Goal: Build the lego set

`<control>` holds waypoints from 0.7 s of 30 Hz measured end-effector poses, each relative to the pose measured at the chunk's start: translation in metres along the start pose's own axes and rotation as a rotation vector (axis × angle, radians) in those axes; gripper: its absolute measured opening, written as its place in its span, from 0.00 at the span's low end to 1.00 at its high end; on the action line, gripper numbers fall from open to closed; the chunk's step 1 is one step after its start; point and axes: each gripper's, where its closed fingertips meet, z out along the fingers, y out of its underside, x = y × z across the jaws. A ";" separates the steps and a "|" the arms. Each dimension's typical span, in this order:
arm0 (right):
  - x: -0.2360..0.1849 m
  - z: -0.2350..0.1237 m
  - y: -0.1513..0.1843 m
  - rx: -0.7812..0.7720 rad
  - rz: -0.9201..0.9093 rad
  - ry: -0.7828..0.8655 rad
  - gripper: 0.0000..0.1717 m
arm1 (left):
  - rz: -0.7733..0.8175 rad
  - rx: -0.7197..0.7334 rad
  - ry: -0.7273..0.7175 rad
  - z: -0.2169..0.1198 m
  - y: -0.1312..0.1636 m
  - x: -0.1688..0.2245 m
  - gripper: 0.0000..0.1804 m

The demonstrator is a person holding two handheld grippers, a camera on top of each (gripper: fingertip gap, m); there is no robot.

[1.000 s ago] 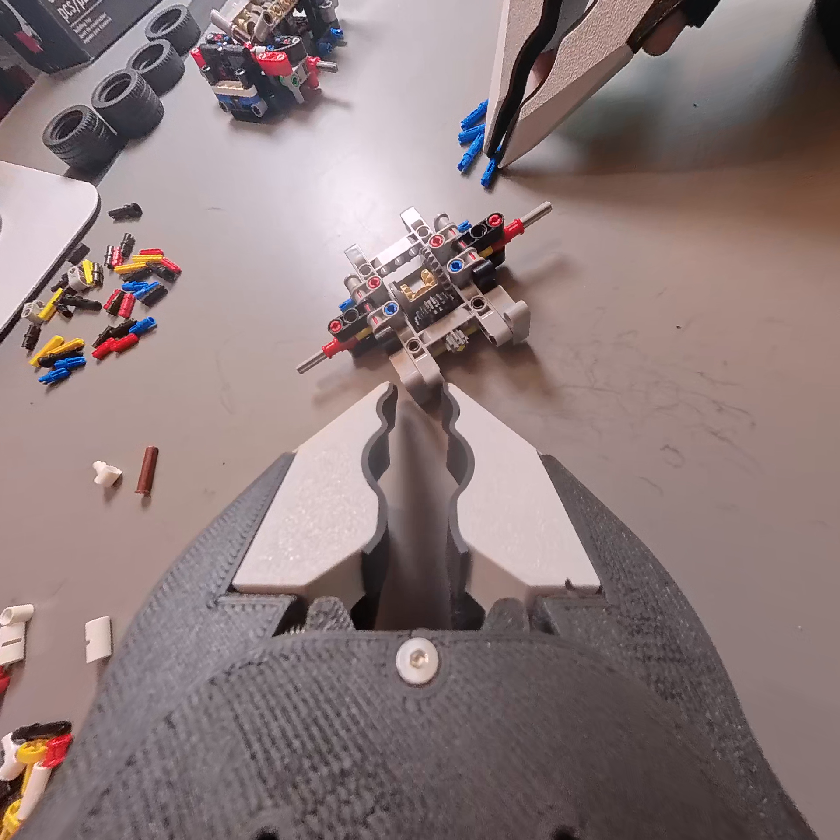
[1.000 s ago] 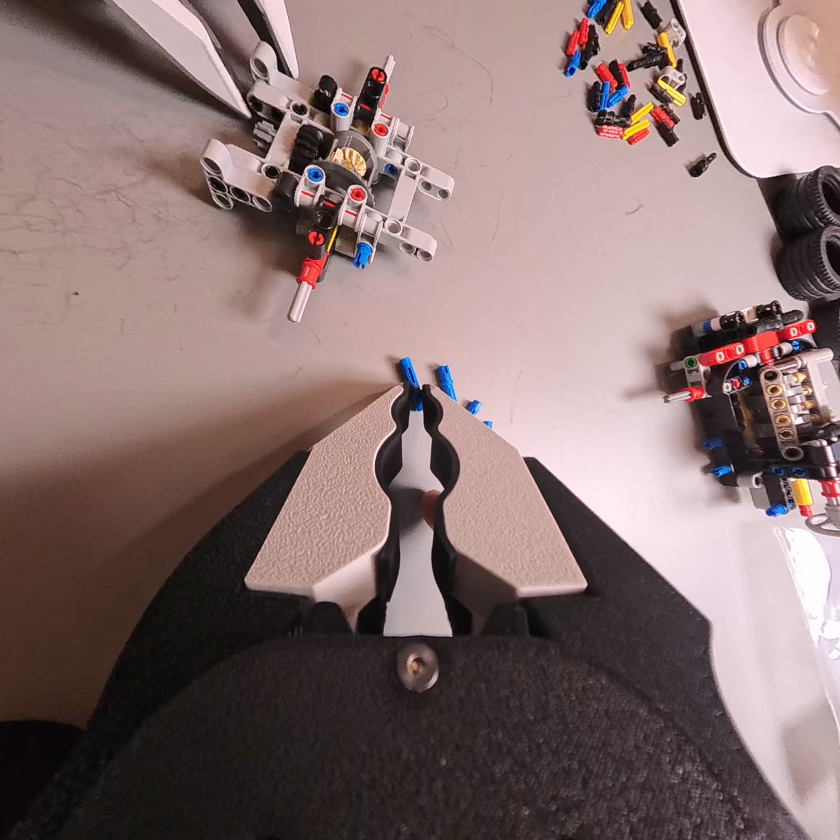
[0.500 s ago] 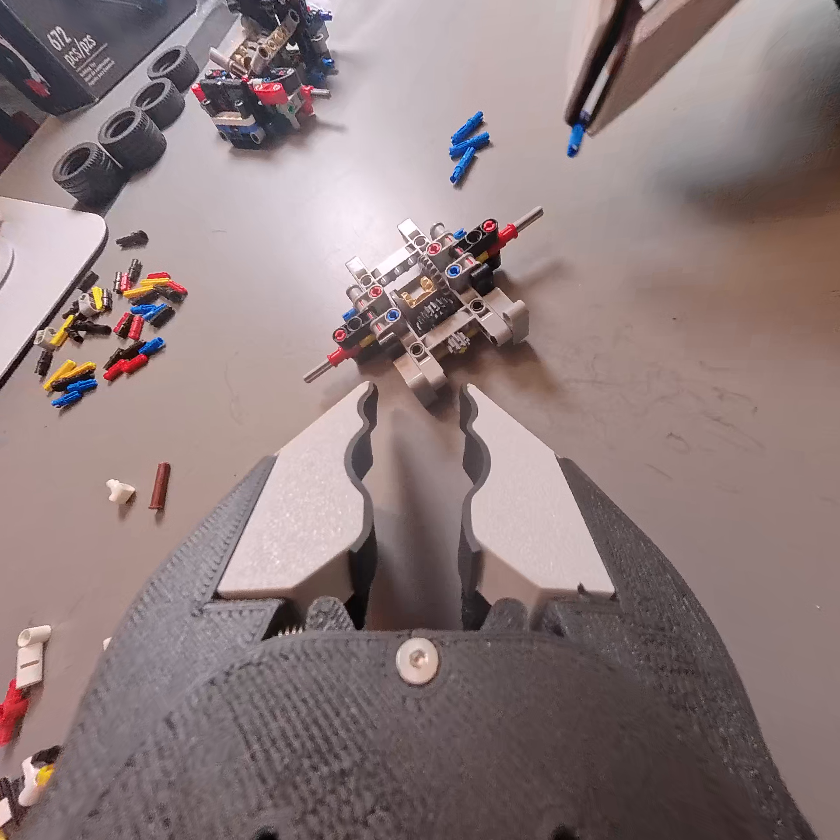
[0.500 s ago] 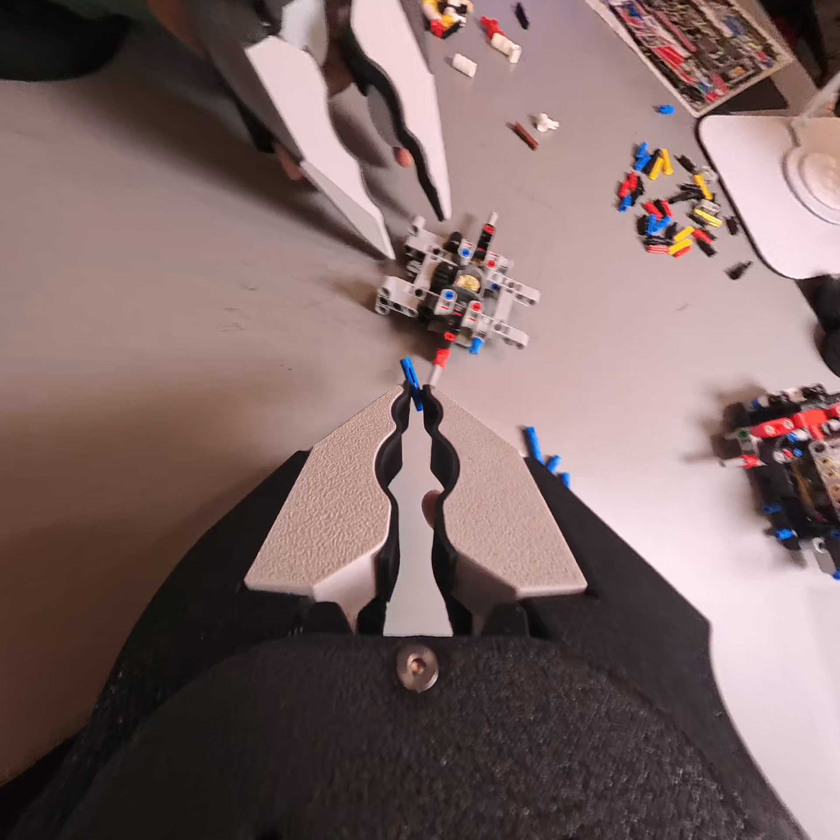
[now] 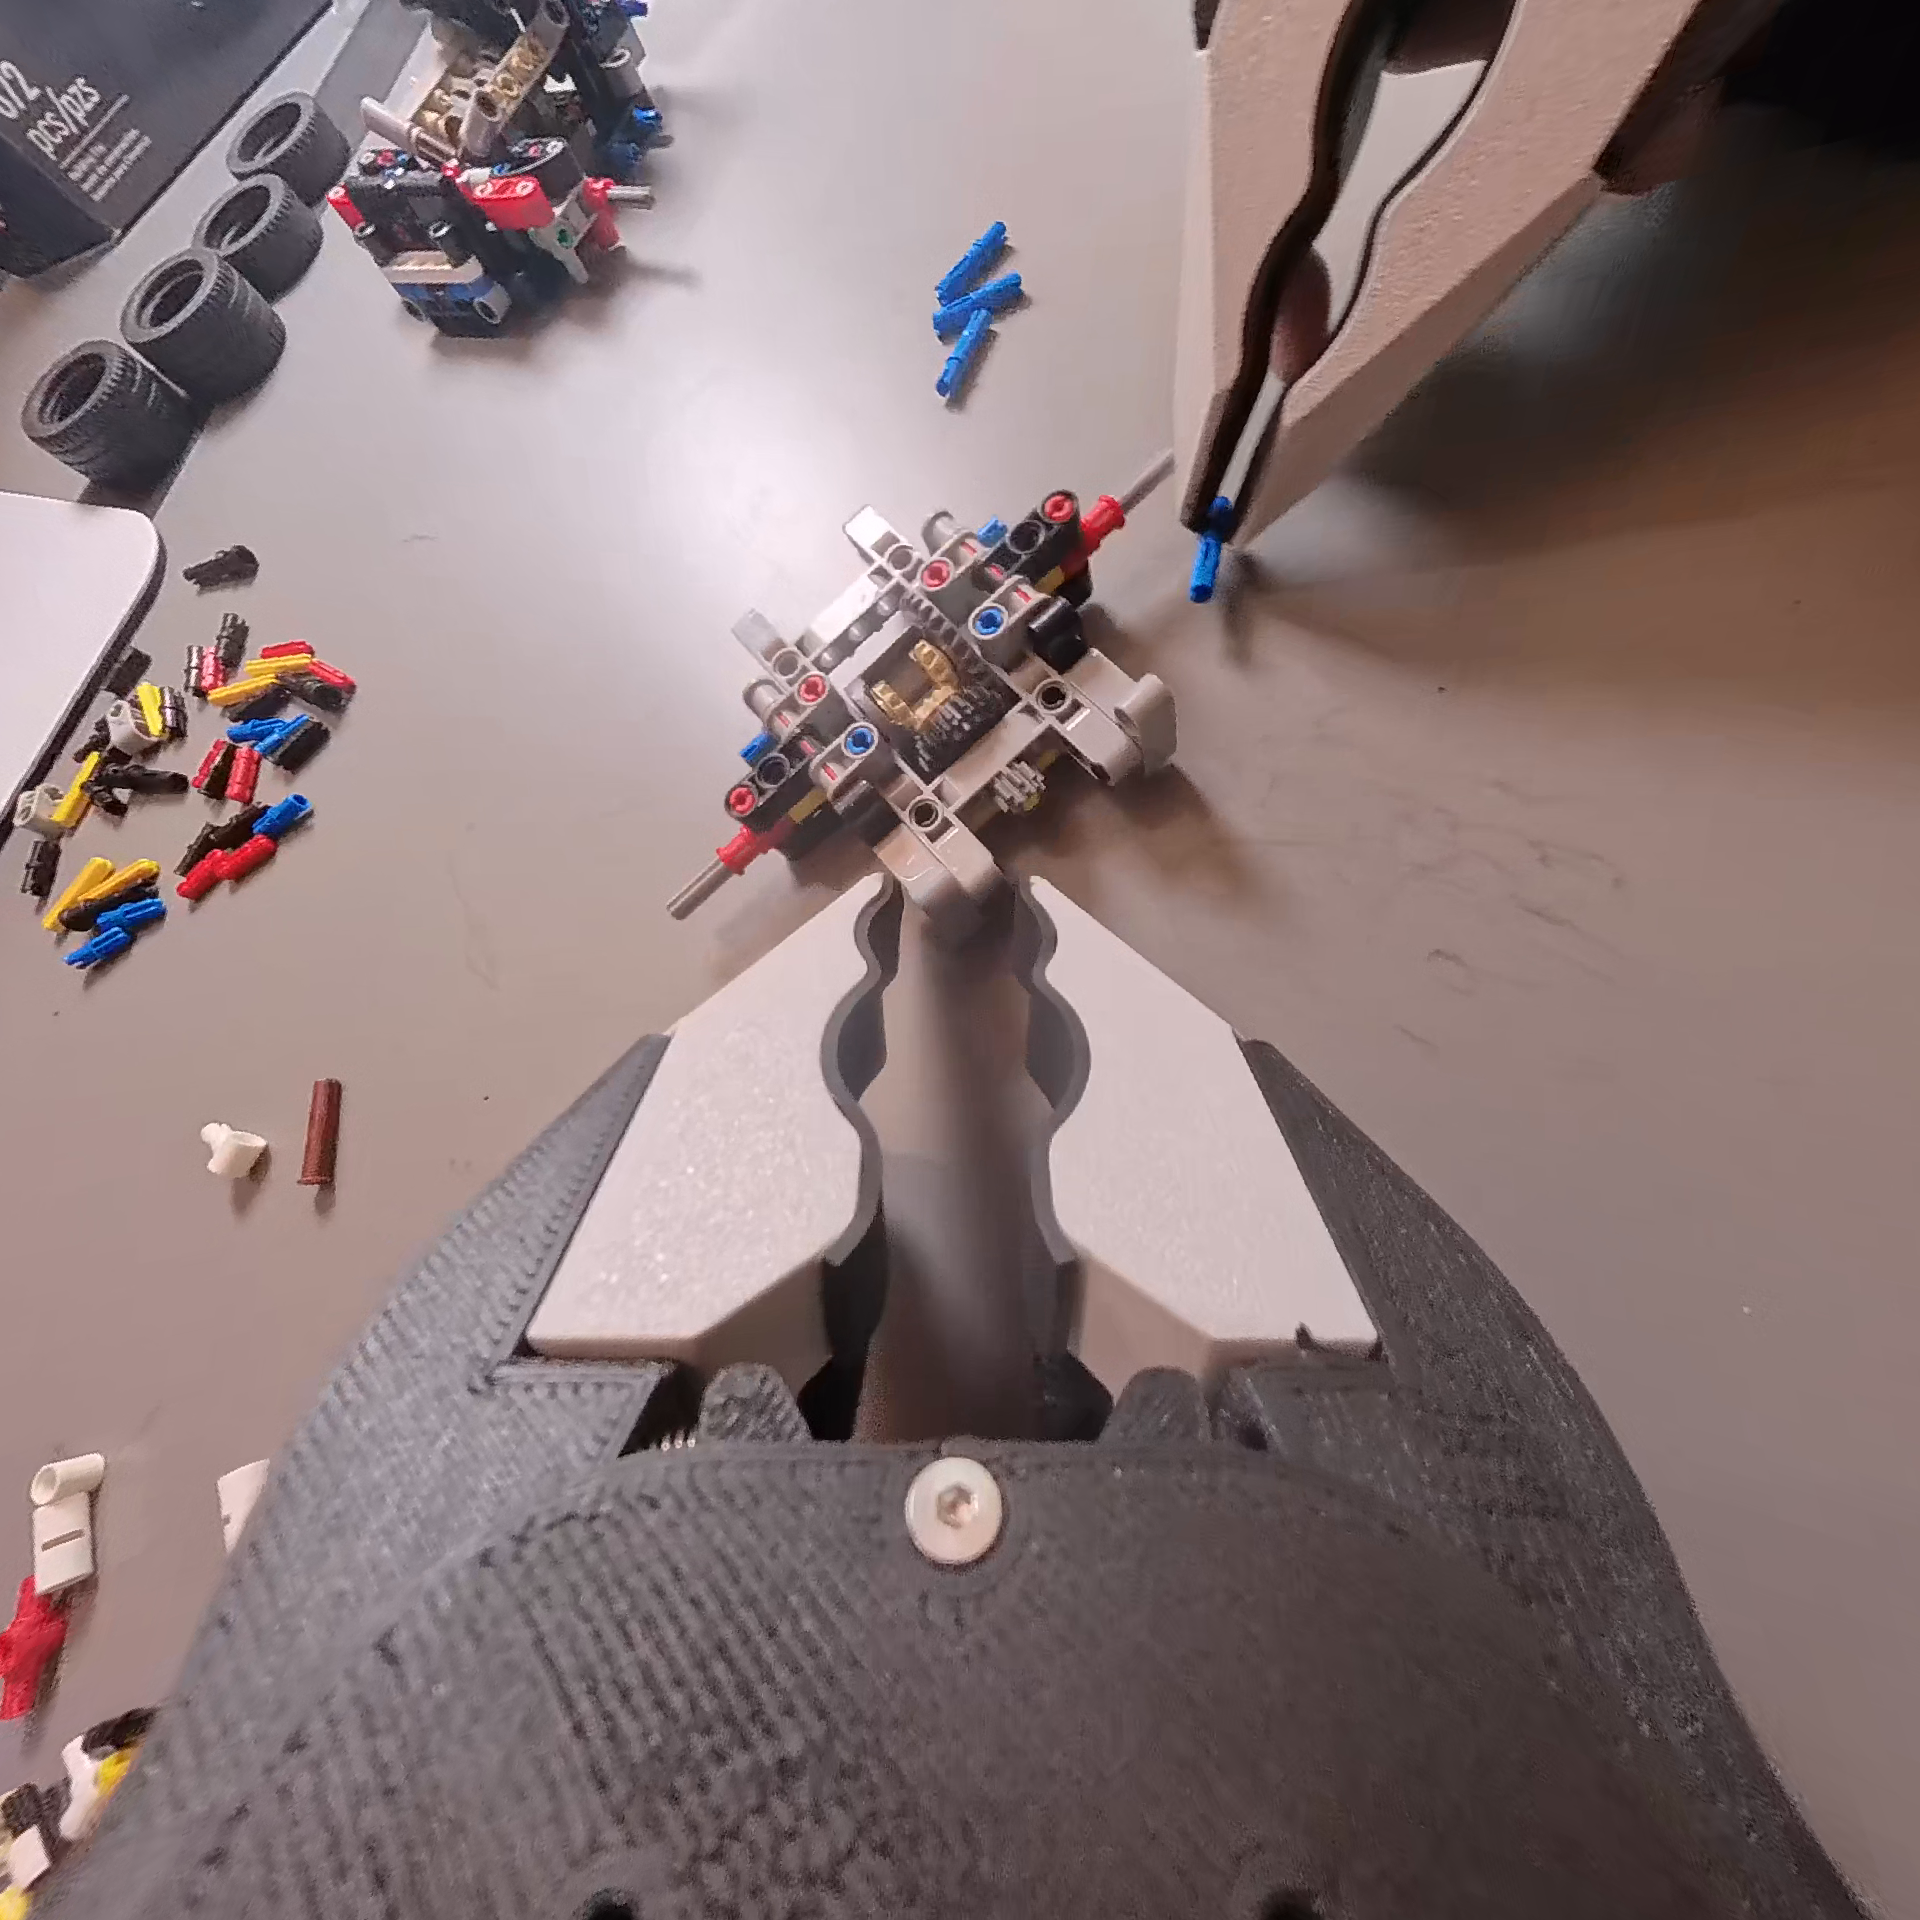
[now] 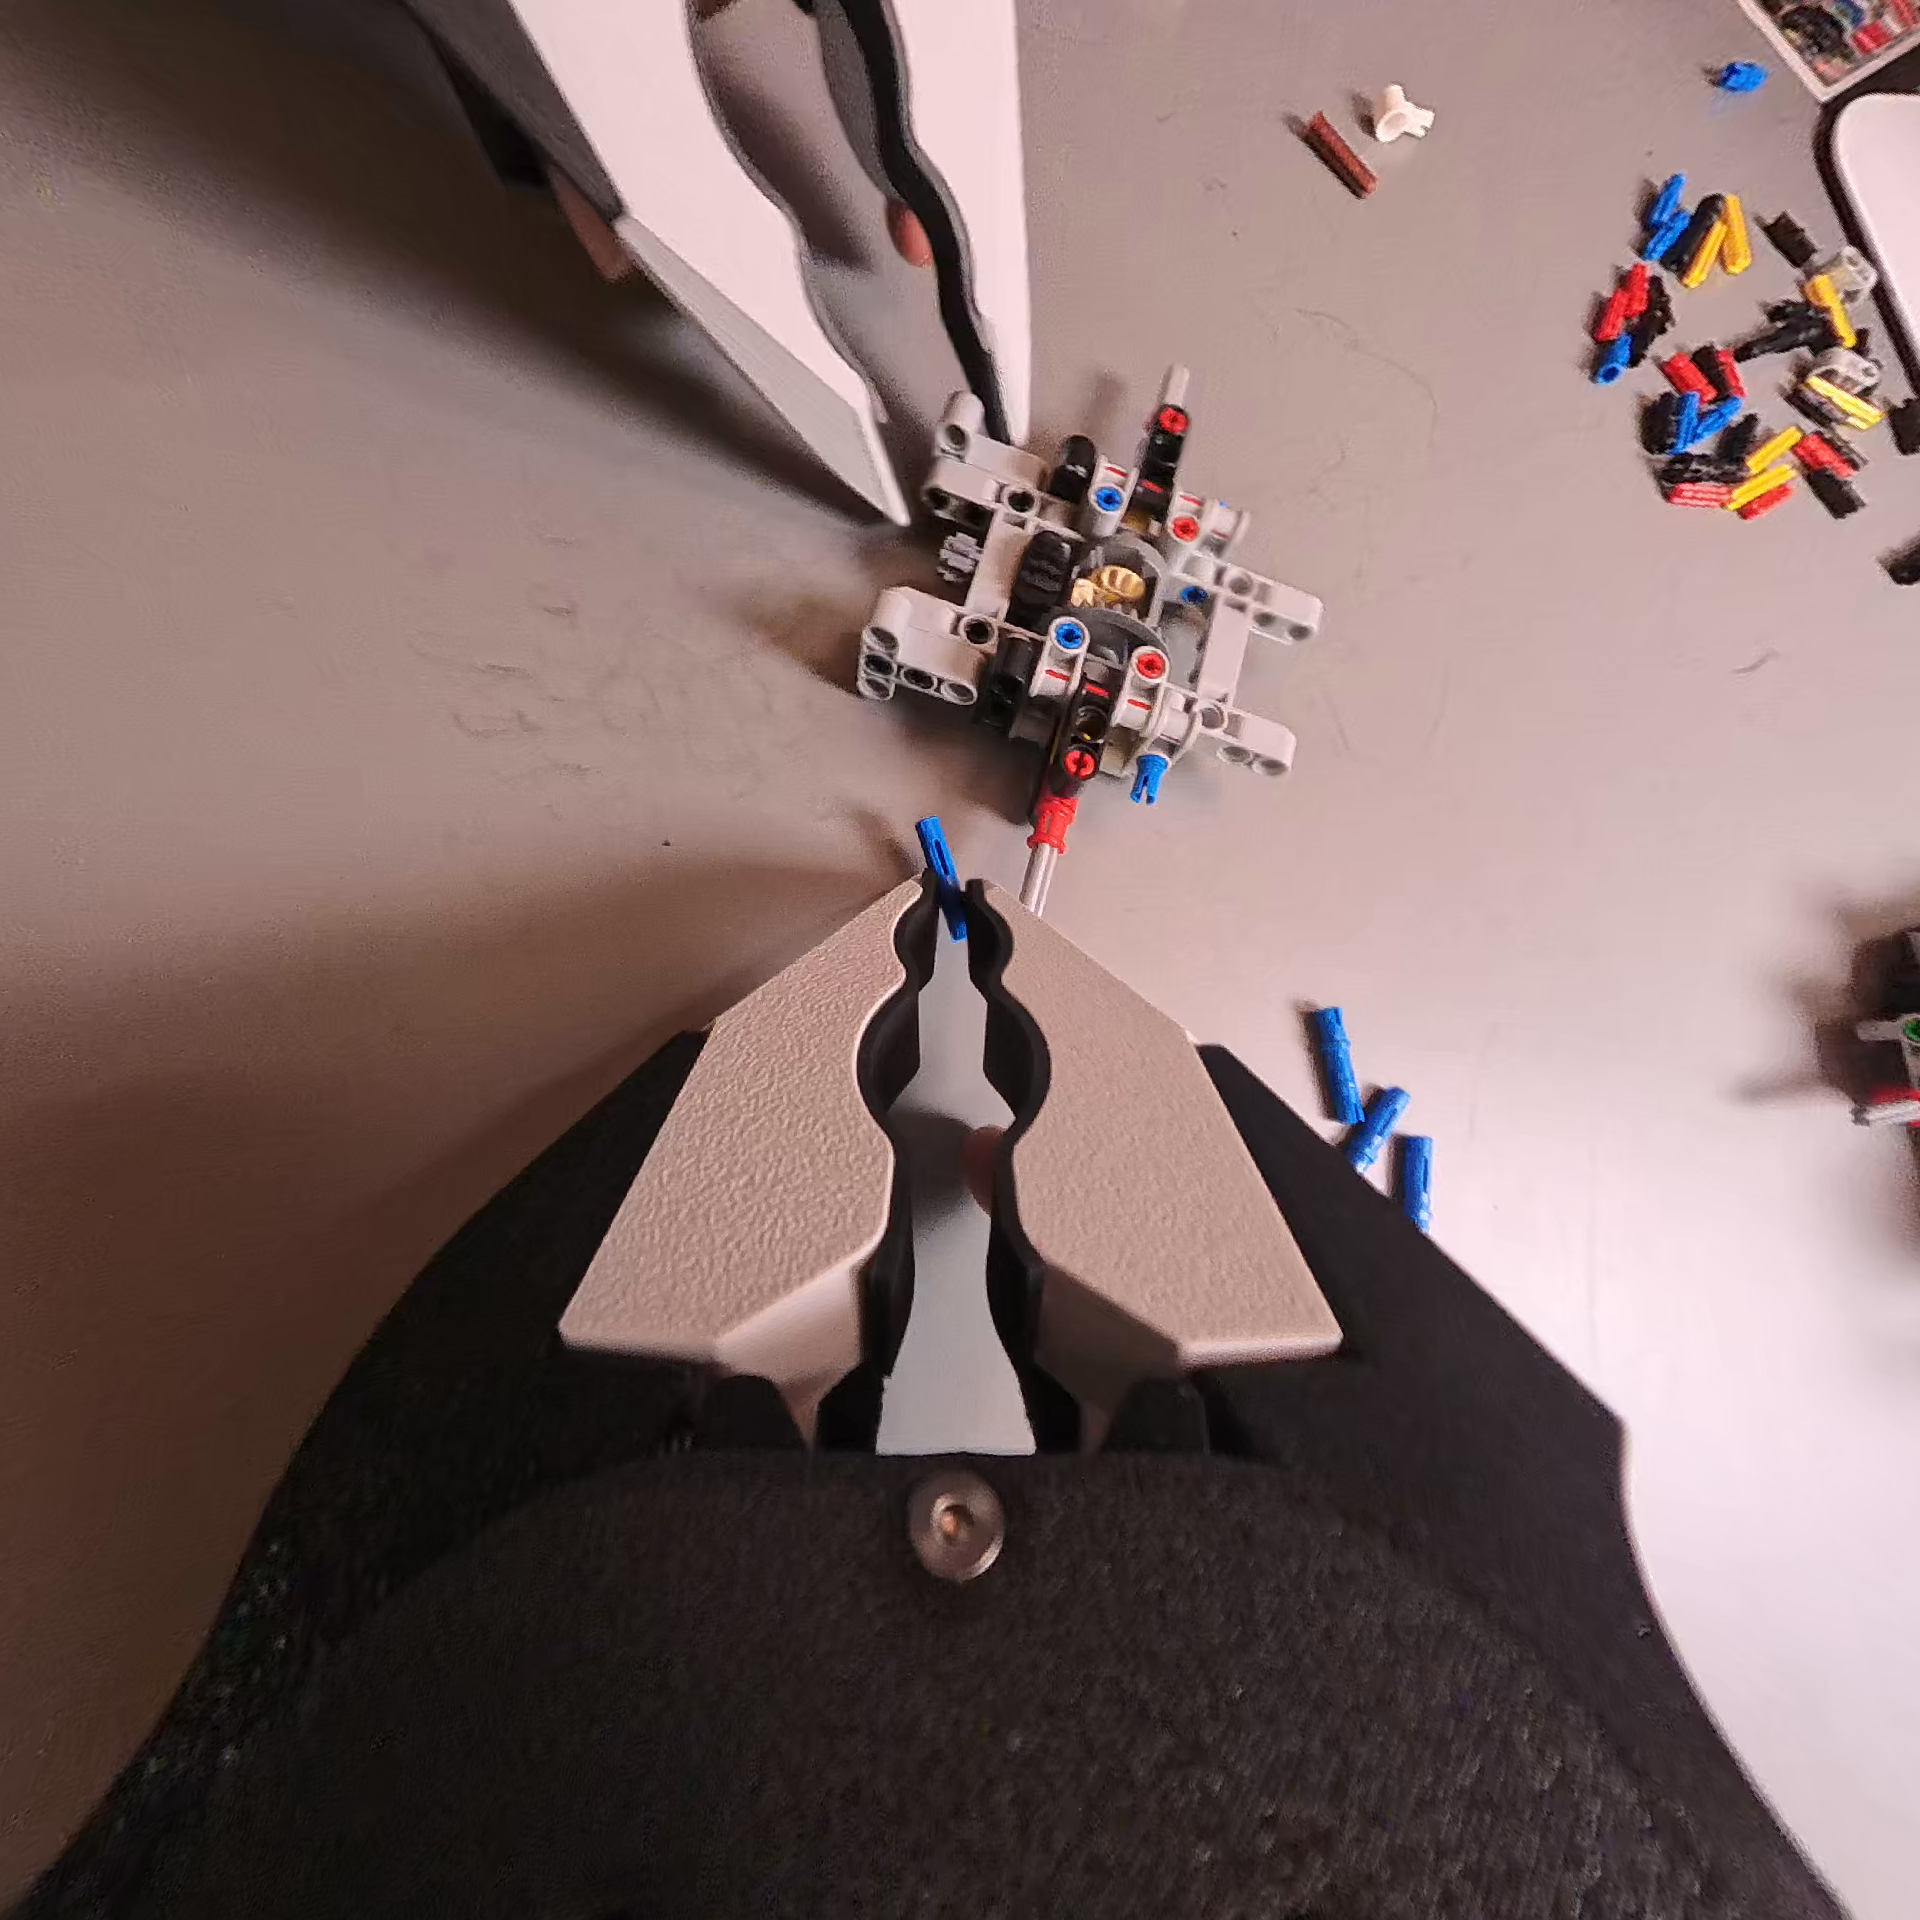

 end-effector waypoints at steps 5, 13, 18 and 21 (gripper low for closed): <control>0.013 -0.001 0.003 0.002 0.017 0.046 0.02 | 0.042 0.038 0.004 -0.010 -0.009 0.001 0.15; 0.008 -0.004 0.003 0.006 0.008 0.004 0.02 | 0.161 0.143 0.111 -0.001 -0.039 0.015 0.21; -0.002 -0.007 -0.006 0.030 0.071 -0.043 0.02 | 0.258 0.103 0.190 0.011 -0.038 0.027 0.18; -0.004 -0.004 -0.011 0.048 0.144 -0.063 0.02 | 0.310 0.069 0.188 0.017 -0.033 0.028 0.15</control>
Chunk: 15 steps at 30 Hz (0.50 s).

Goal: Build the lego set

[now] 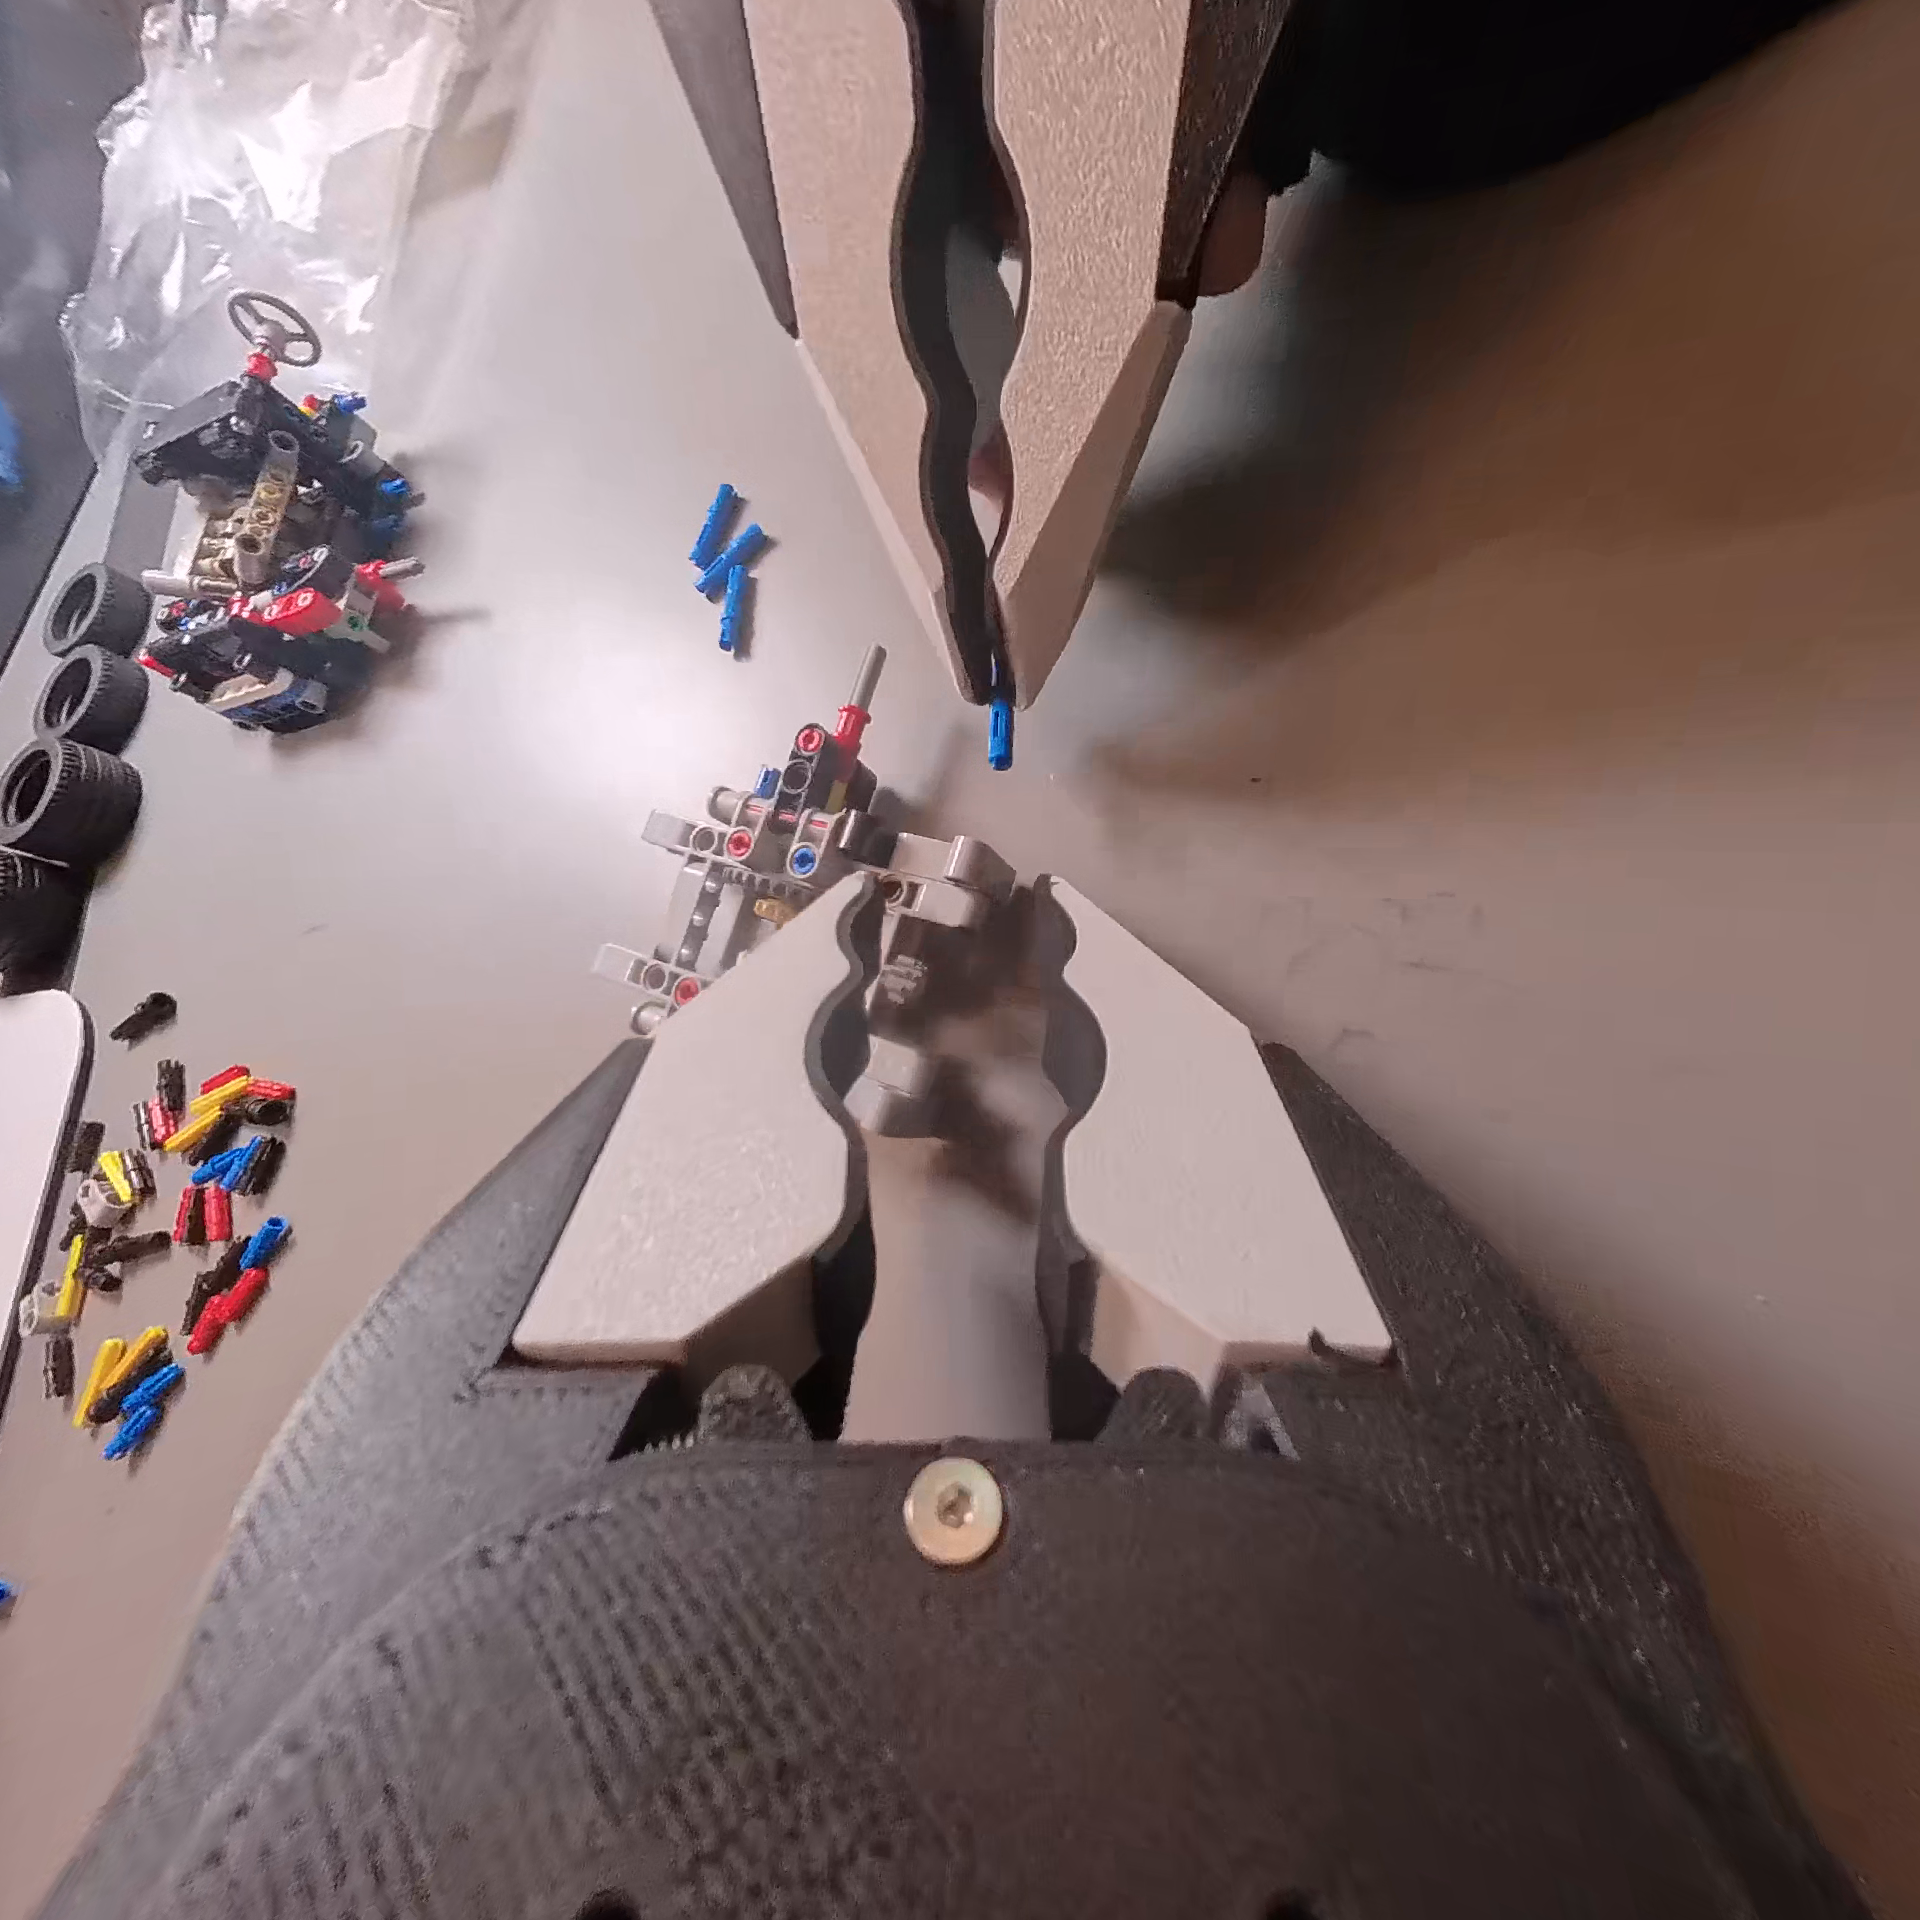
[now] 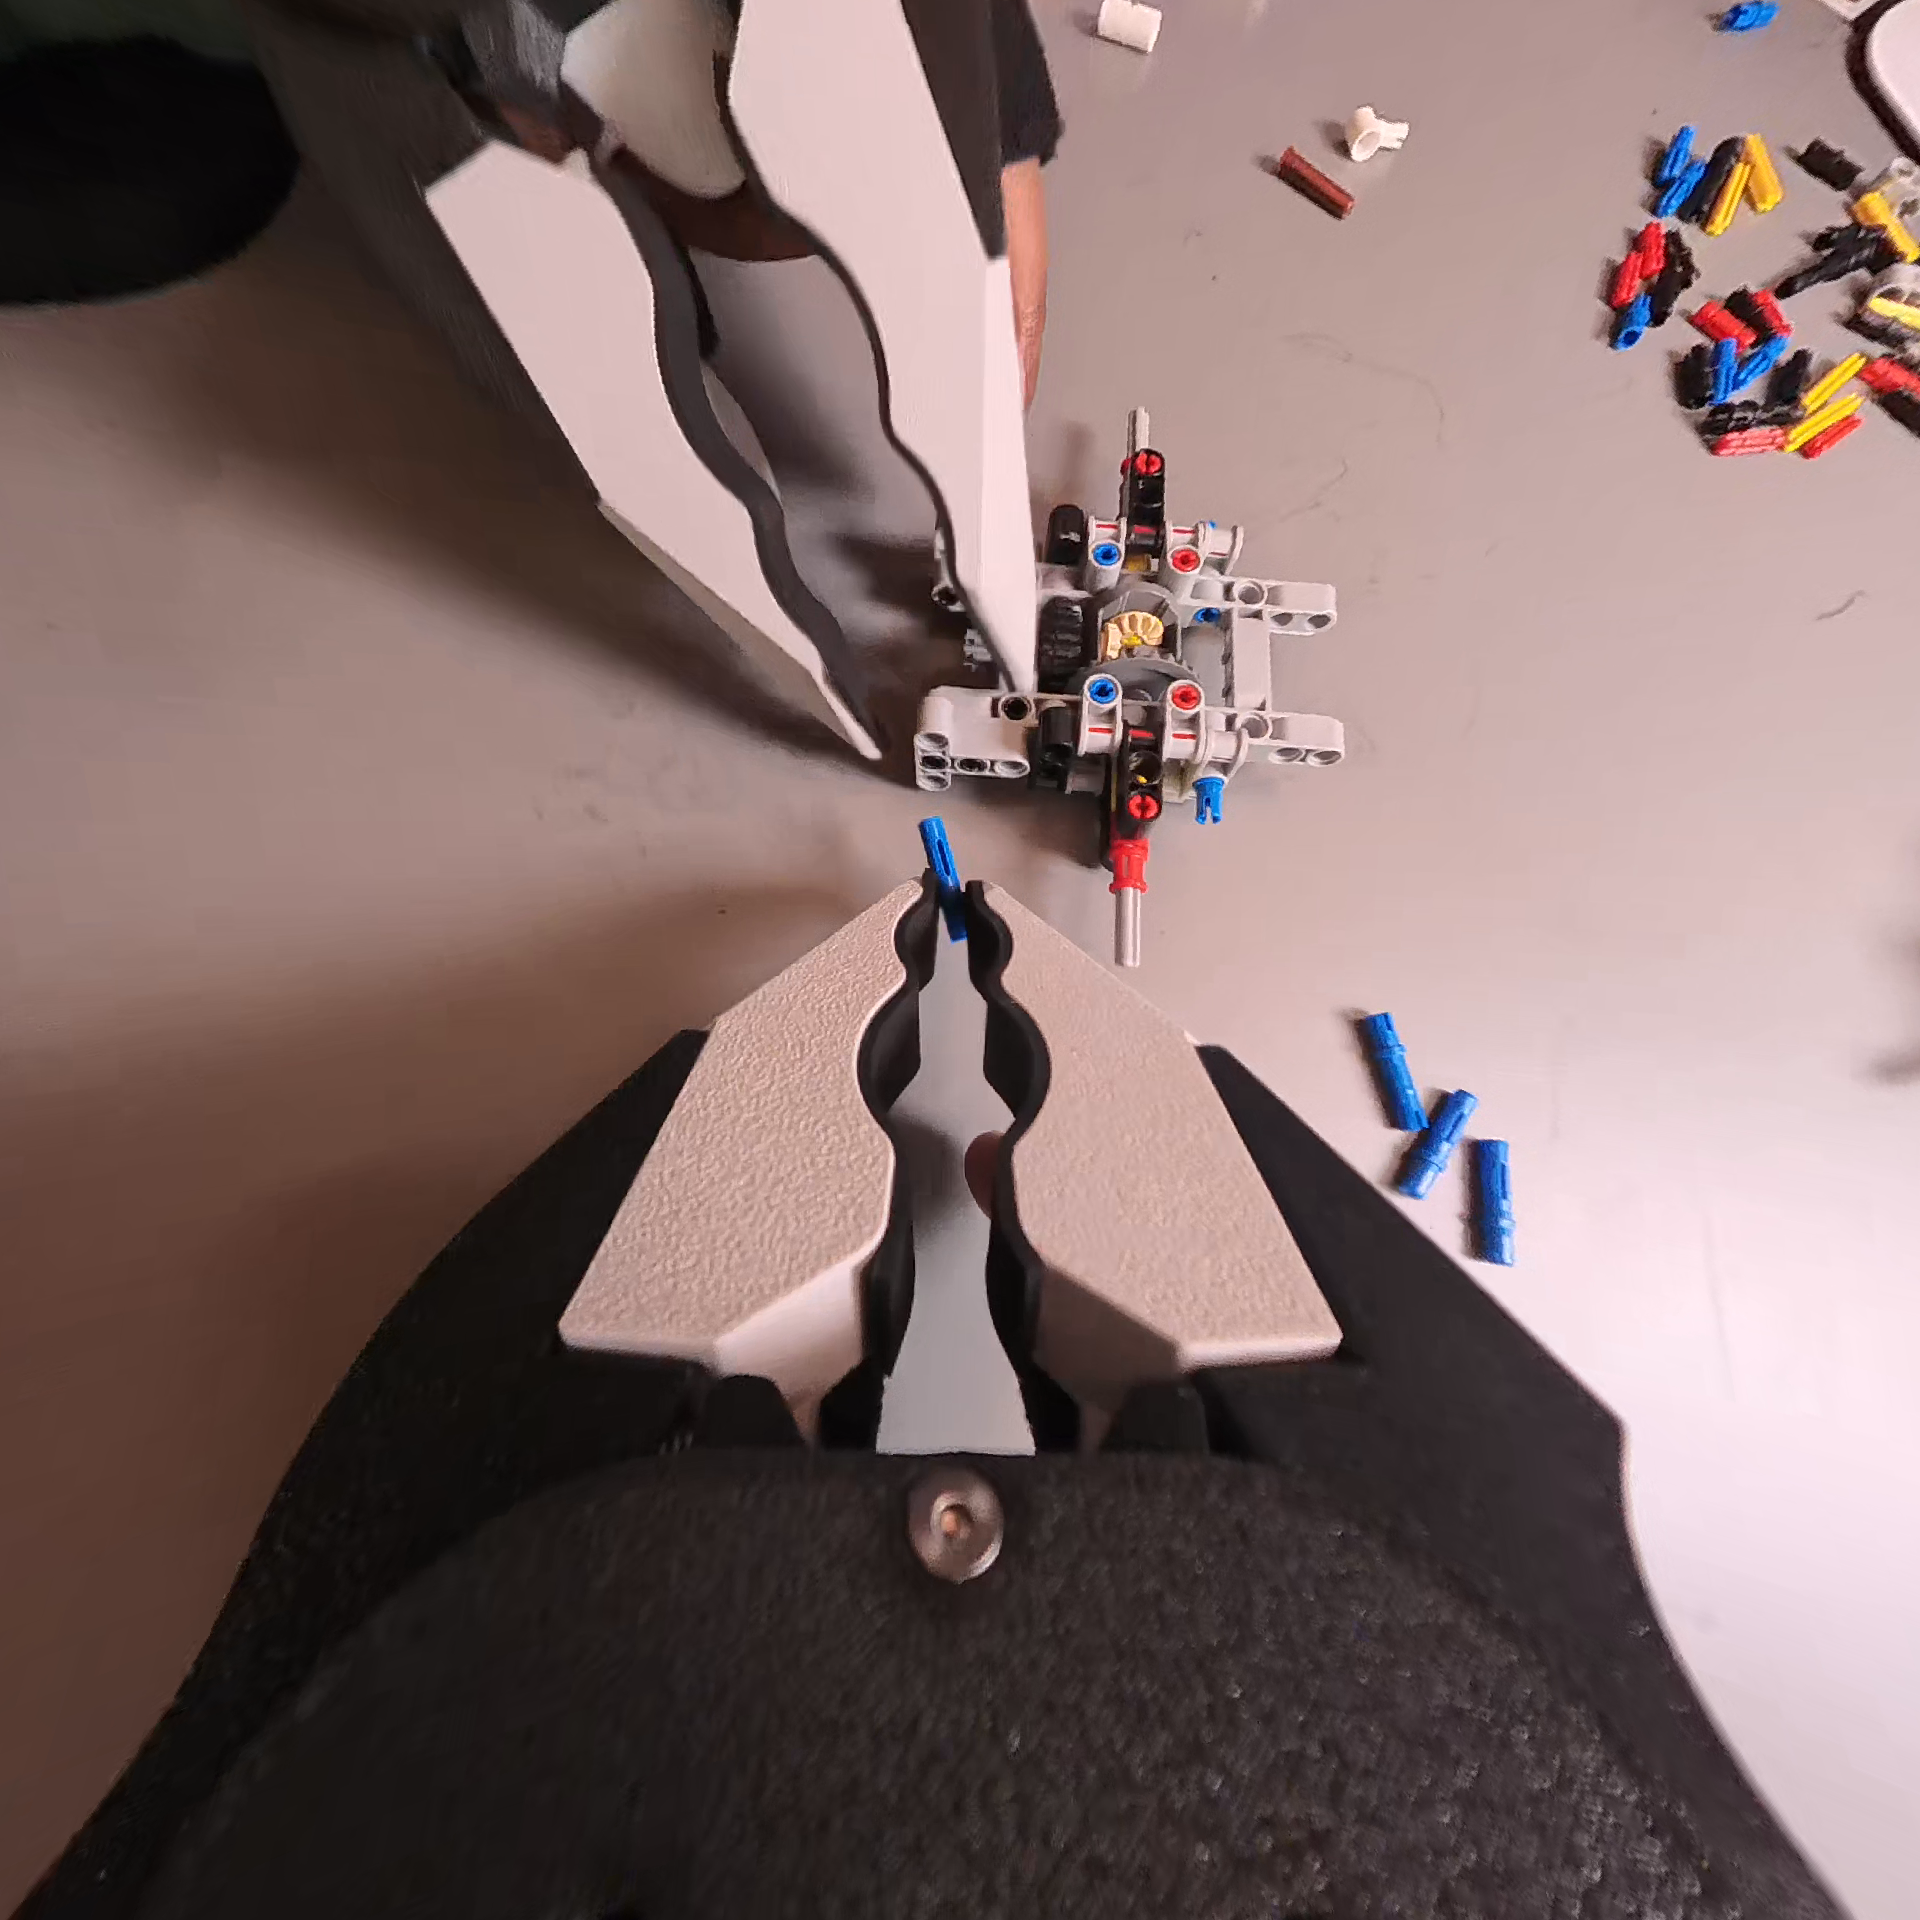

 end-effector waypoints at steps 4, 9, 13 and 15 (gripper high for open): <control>-0.001 0.008 0.001 -0.016 0.034 0.009 0.02 | 0.036 -0.019 -0.043 0.005 0.003 -0.002 0.12; 0.004 0.009 0.001 -0.014 0.077 0.031 0.02 | 0.028 -0.010 -0.072 0.006 0.003 -0.005 0.10; 0.004 0.008 0.001 -0.018 0.075 0.038 0.02 | 0.037 -0.017 -0.096 0.007 0.003 -0.006 0.10; 0.004 0.008 0.000 -0.011 0.067 0.033 0.02 | 0.040 -0.011 -0.111 0.005 0.002 -0.007 0.11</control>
